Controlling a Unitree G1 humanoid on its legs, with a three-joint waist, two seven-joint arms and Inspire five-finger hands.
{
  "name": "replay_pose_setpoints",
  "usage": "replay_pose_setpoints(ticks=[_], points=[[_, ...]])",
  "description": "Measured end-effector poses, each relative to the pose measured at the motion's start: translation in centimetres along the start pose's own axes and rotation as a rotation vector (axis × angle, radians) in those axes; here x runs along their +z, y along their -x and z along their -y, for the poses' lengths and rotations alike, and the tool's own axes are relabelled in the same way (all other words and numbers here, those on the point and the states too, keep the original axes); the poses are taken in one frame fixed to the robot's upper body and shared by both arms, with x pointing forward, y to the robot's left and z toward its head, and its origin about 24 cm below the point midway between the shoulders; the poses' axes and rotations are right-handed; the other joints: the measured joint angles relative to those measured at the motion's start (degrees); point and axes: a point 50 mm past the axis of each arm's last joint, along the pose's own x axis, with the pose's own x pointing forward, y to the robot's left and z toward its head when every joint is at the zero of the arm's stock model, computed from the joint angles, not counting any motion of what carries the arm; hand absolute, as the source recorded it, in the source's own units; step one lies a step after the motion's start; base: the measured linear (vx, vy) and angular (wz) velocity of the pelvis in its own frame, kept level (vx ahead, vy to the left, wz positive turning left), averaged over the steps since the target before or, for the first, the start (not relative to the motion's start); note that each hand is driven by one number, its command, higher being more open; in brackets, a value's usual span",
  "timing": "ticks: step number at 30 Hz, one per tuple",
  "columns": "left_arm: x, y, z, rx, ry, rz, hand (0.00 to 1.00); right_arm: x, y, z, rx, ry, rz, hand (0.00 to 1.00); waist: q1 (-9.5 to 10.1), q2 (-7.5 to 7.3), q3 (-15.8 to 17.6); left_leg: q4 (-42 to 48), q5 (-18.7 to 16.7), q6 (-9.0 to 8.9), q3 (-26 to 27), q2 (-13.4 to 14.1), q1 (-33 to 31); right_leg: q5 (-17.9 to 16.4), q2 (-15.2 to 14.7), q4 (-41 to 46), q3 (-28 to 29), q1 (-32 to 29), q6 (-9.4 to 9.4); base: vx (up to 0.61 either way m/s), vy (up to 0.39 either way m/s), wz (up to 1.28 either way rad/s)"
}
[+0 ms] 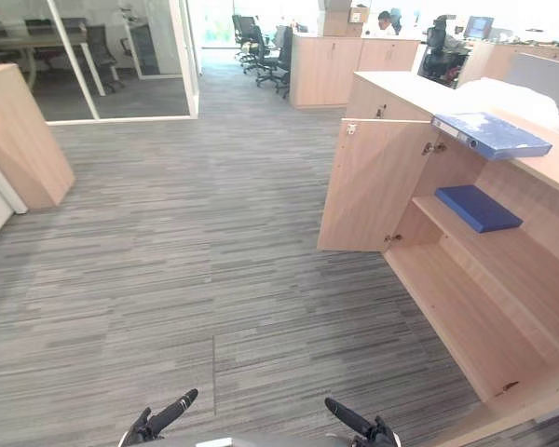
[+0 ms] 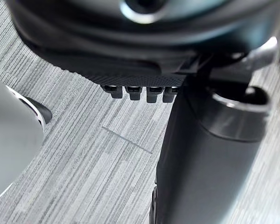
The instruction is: Walk over to the cabinet, pick up the folder, carry it to the office cabinet, place the folder inside the office cabinet, then close the office cabinet door
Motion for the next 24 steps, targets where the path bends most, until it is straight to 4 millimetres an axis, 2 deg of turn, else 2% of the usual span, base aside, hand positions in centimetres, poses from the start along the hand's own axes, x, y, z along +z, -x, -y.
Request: replay_pose_setpoints(ticks=[1, 3, 4, 5, 6, 7, 8, 9, 10, 11, 12, 13, 14, 15, 16, 18, 21, 23, 24], points=[[-0.1, 0.0, -0.2, 0.009, 0.015, -0.008, 1.0, -0.1, 0.0, 0.0, -0.001, -0.022, -0.002, 1.0, -0.1, 0.06, 0.12, -0.69, -0.43, -0.58, 0.1, 0.37, 1.16, -0.2, 1.4, -8.53, -3.04, 0.07, 0.35, 0.29, -0.06, -0.03], [-0.3, 0.0, -0.3, 0.02, 0.024, -0.015, 1.0, 0.1, 0.0, 0.0, -0.001, -0.024, 0.006, 1.0, -0.09, 0.21, 1.35, -1.24, -2.31, -2.03, 0.64, 1.18, 3.64, 1.84, 2.79, -22.59, -9.43, 0.86, -0.63, 0.31, -0.109, -0.09], [-0.3, 0.0, -0.3, 0.025, 0.034, -0.016, 1.0, 0.3, 0.0, -0.1, 0.001, -0.024, 0.012, 1.0, -0.09, 0.24, 1.93, -1.05, -3.06, -2.5, 0.96, 1.5, 4.37, 2.93, 2.77, -25.02, -11.16, 1.24, -1.29, 0.29, -0.146, -0.22], [-0.6, 0.0, -0.4, 0.04, 0.057, -0.027, 1.0, 0.5, 0.0, 0.0, 0.001, -0.023, 0.02, 1.0, -0.1, 0.64, 2.5, 0.07, -5.19, -3.58, 1.69, 2.86, 5.43, 6.52, 2.85, -26.36, -13.99, 2.16, -3.4, 0.25, -0.139, -0.31], [-1.0, 0.1, -0.4, 0.052, 0.09, -0.045, 1.0, 0.6, 0.0, 0.3, -0.006, -0.021, 0.023, 1.0, 0.06, 1.24, 2.81, 0.49, -6.47, -4.54, 2.12, 4.57, 6.33, 6.73, 4.37, -26.35, -15.32, 3.02, -4.97, 0.35, -0.201, -0.33], [-1.4, 0.1, -0.4, 0.06, 0.126, -0.062, 1.0, 0.6, -0.1, 0.5, -0.011, -0.022, 0.024, 1.0, -0.07, 2.12, 2.6, 0.04, -7.14, -5.61, 2.52, 6.43, 7.23, 5.45, 6.43, -26.56, -15.44, 3.51, -5.73, 0.41, -0.253, -0.32], [-1.6, 0.1, -0.4, 0.066, 0.168, -0.072, 1.0, 0.6, -0.1, 0.8, -0.019, -0.028, 0.021, 1.0, -0.08, 2.57, 2.38, -0.65, -7.55, -6.63, 3.34, 8.63, 8.75, 3.2, 9.08, -26.52, -15.4, 3.9, -5.71, 0.52, -0.351, -0.27], [-1.9, 0.2, -0.7, 0.084, 0.202, -0.081, 1.0, 0.5, -0.1, 0.9, -0.025, -0.043, 0.015, 1.0, -0.14, 2.81, 2.37, 0.59, -7.88, -7.49, 3.36, 10.39, 9.03, 1.62, 11.49, -26.92, -15.35, 4.66, -6.26, 0.46, -0.323, -0.27], [-2.0, 0.2, -0.8, 0.093, 0.222, -0.083, 1.0, 0.3, -0.1, 1.0, -0.03, -0.054, 0.01, 1.0, -0.26, 2.82, 2.39, 2.77, -8.21, -8.05, 3.3, 11.7, 8.67, 1.42, 12.94, -27.75, -15.28, 5.48, -6.83, 0.47, -0.375, -0.3], [-2.2, 0.3, -1.0, 0.11, 0.265, -0.086, 1.0, 0.2, 0.0, 1.0, -0.034, -0.059, 0.003, 1.0, -0.39, 2.8, 2.37, 9.31, -8.93, -9.18, 3.12, 13.97, 6.96, 1.15, 15.32, -29.63, -14.65, 7.14, -7.5, 0.46, -0.383, -0.54], [-2.6, 0.5, -1.6, 0.143, 0.327, -0.095, 1.0, -0.1, 0.0, 1.1, -0.032, -0.057, -0.002, 1.0, -0.32, 3.04, 2.34, 23.34, -8.7, -8.66, 2.1, 17.12, 2.51, 1.14, 18.48, -32.48, -12.81, 9.92, -8.49, 0.47, -0.373, -0.69], [-3.0, 0.7, -2.0, 0.161, 0.35, -0.108, 1.0, -0.1, 0.1, 1.2, -0.034, -0.058, 0.001, 1.0, -0.08, 3.58, 2.31, 31.19, -7.16, -6.73, 0.62, 18.62, -0.52, 1.15, 20.12, -33.81, -11.63, 11.36, -9.04, 0.47, -0.249, -1.14], [-3.5, 0.8, -2.5, 0.177, 0.368, -0.133, 1.0, 0.0, 0.0, 1.6, -0.043, -0.053, 0.003, 1.0, 0.76, 4.45, 2.14, 45.81, -6.25, -5.43, -2.61, 20.63, -6.16, 1.11, 22.96, -35.41, -8.45, 13.67, -10.08, 0.46, -0.098, -1.43], [-3.7, 1.0, -2.9, 0.192, 0.387, -0.137, 1.0, -0.2, -0.1, 1.6, -0.045, -0.05, -0.01, 1.0, 1.36, 4.29, 2.24, 55.73, -6.51, -5.63, -4.96, 20.78, -10.57, 0.81, 24.46, -36.46, -4.9, 15.87, -10.93, 0.45, -0.042, -1.45], [-3.7, 1.0, -3.1, 0.197, 0.393, -0.138, 1.0, -0.3, -0.1, 1.5, -0.044, -0.048, -0.02, 1.0, 1.4, 4.17, 2.36, 58.35, -6.64, -5.71, -5.64, 20.3, -12.66, 0.74, 24.78, -37.21, -3.43, 17.07, -11.19, 0.45, 0.004, -1.28], [-3.5, 1.0, -3.2, 0.197, 0.415, -0.124, 1.0, -0.9, -0.1, 1.0, -0.037, -0.043, -0.055, 1.0, 1.86, 2.17, 3.13, 58.09, -8.07, -5.63, -7.48, 17.06, -19.41, 0.66, 24.71, -39.69, 2.36, 21.1, -11.37, 0.44, 0.014, -1.15], [-2.9, 0.9, -3.0, 0.188, 0.484, -0.103, 1.0, -1.0, -0.1, 0.4, -0.024, -0.019, -0.065, 1.0, 3.06, 1.16, 3.79, 47.05, -10.24, -5.95, -10.72, 12.98, -23.09, 0.64, 23.62, -40.68, 7.95, 23.88, -11.27, 0.39, 0.147, -1.15], [-2.0, 0.6, -2.3, 0.168, 0.529, -0.067, 1.0, -0.9, -0.1, -0.1, -0.001, 0.023, -0.056, 1.0, 3.2, 0.14, 4.0, 29.3, -9.85, -7.2, -17.5, 8.11, -23.83, -0.26, 21.71, -41.15, 10.98, 25.56, -9.24, 0.31, 0.228, -0.84], [-1.8, 0.6, -2.2, 0.165, 0.537, -0.059, 1.0, -0.9, -0.1, -0.2, 0.0, 0.025, -0.054, 1.0, 3.18, 0.23, 4.15, 25.21, -9.07, -7.42, -19.45, 7.2, -23.83, -0.61, 21.36, -41.22, 11.39, 26.06, -8.63, 0.32, 0.276, -0.46]])
